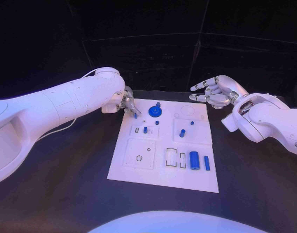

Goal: Assemble the parts on the task board

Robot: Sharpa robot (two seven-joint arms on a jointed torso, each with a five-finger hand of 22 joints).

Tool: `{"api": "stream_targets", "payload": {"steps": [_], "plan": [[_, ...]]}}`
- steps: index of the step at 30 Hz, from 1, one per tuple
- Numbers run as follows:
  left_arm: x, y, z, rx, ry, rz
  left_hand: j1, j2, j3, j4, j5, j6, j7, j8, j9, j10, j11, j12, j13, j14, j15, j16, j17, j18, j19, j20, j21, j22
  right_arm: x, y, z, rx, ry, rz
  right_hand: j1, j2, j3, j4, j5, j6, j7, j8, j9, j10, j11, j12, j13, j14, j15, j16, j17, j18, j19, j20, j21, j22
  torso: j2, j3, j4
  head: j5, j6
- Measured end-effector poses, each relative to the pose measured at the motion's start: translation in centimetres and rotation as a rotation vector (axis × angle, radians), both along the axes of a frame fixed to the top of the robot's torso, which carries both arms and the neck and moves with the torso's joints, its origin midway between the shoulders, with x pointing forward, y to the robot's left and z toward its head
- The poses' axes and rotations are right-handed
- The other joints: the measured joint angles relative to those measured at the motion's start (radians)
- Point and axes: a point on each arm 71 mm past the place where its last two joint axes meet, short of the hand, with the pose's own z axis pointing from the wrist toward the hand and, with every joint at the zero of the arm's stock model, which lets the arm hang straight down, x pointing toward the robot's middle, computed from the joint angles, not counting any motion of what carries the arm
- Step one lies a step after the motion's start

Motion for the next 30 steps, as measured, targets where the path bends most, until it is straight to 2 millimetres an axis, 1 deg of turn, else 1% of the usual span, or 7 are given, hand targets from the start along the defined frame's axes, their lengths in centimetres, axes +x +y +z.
{"api": "stream_targets", "payload": {"steps": [6,11,15,20,22,25,30], "plan": [[0.1,0.0,0.1,-0.010,-0.017,0.009,0.040,0.026,0.031,-0.031,0.000,0.007,-0.007,0.000,-0.003,0.000,0.000,0.004,-0.001,0.000,0.000,0.000,0.000,0.000,0.000,0.000,0.000,0.001,0.0,0.0,0.0,0.000,0.000,-0.001,0.000,0.000,0.000,0.000,0.000,0.000,0.000,0.000,0.000,0.000,0.000,0.000,0.000,0.000,0.000,0.000,0.000,0.000,0.000,0.000,0.000,0.000,0.000,-0.0002,-0.0002,-0.002,-0.001],[0.2,0.1,0.2,-0.024,-0.035,0.018,0.116,0.044,0.087,-0.095,0.000,0.012,-0.012,0.008,-0.004,-0.001,-0.008,0.004,-0.003,-0.001,-0.001,0.000,0.000,0.000,0.004,-0.004,0.000,0.002,0.1,0.0,0.0,-0.001,0.000,-0.001,0.000,0.000,0.000,0.000,0.000,0.000,0.000,0.000,0.000,0.000,0.000,0.000,0.000,0.000,0.000,0.000,0.000,0.000,0.000,0.000,-0.004,0.000,0.000,-0.0002,-0.0002,-0.003,-0.003],[0.2,0.1,0.2,-0.038,-0.042,0.021,0.166,0.044,0.145,-0.155,-0.006,0.003,-0.015,0.013,-0.005,-0.006,-0.012,0.004,-0.007,-0.004,-0.004,0.000,0.000,0.000,0.007,-0.007,0.000,0.003,0.1,0.0,0.0,-0.001,0.001,-0.001,0.000,0.000,0.000,0.000,0.000,0.000,0.000,0.000,0.000,0.000,0.000,0.000,0.000,0.000,0.000,0.000,0.000,0.000,0.000,0.000,-0.004,0.000,0.000,-0.0001,-0.0001,-0.003,-0.004],[0.1,0.2,0.3,-0.059,-0.046,0.022,0.181,0.036,0.177,-0.124,-0.005,-0.005,-0.013,0.041,-0.004,-0.007,-0.010,-0.004,-0.017,-0.004,-0.004,0.000,0.000,0.000,0.007,-0.007,0.000,0.004,0.1,0.0,0.0,-0.001,0.002,0.000,0.000,0.000,0.000,0.000,0.000,0.000,0.000,0.000,0.000,0.000,0.000,0.000,0.000,0.000,0.000,0.000,0.000,0.000,0.000,0.000,-0.004,-0.002,0.000,-0.0001,-0.0001,-0.003,-0.005],[0.0,0.3,0.3,-0.070,-0.047,0.024,0.170,0.023,0.191,-0.110,-0.004,-0.008,-0.011,0.051,-0.003,-0.007,-0.010,-0.004,-0.018,-0.004,-0.004,0.000,0.000,0.000,0.007,-0.007,0.000,0.005,0.1,0.0,0.0,-0.001,0.002,0.000,0.000,0.000,0.000,0.000,0.000,0.000,0.000,0.000,0.000,0.000,0.000,0.000,0.000,0.000,0.000,0.000,0.000,0.000,0.000,0.000,-0.004,-0.002,0.000,-0.0001,0.0000,-0.003,-0.006],[-0.2,0.5,0.4,-0.085,-0.050,0.026,0.151,0.003,0.220,-0.108,-0.004,-0.010,-0.013,0.061,0.007,-0.007,-0.011,-0.004,-0.019,-0.004,-0.004,0.000,0.000,0.000,0.007,-0.007,0.000,0.006,0.1,0.0,0.0,-0.001,0.003,0.000,0.000,0.000,0.000,0.000,0.006,0.000,0.000,0.000,0.000,0.000,0.000,0.000,0.000,0.000,0.000,0.000,0.000,0.000,0.000,0.000,-0.004,-0.002,-0.001,-0.0001,0.0005,-0.003,-0.006],[-0.9,1.3,0.6,-0.120,-0.059,0.034,0.098,-0.026,0.311,-0.131,-0.004,-0.011,-0.014,0.080,0.034,0.004,-0.014,-0.004,-0.023,-0.004,-0.004,0.000,0.000,0.000,0.007,-0.007,0.000,0.010,0.1,-0.1,-0.1,-0.002,0.003,-0.001,0.000,0.000,0.000,0.000,0.006,0.000,0.000,0.000,0.000,0.000,0.000,0.000,0.000,0.000,0.000,0.000,0.000,0.000,0.000,0.000,-0.004,-0.002,-0.001,0.0007,0.0018,-0.004,-0.006]]}}
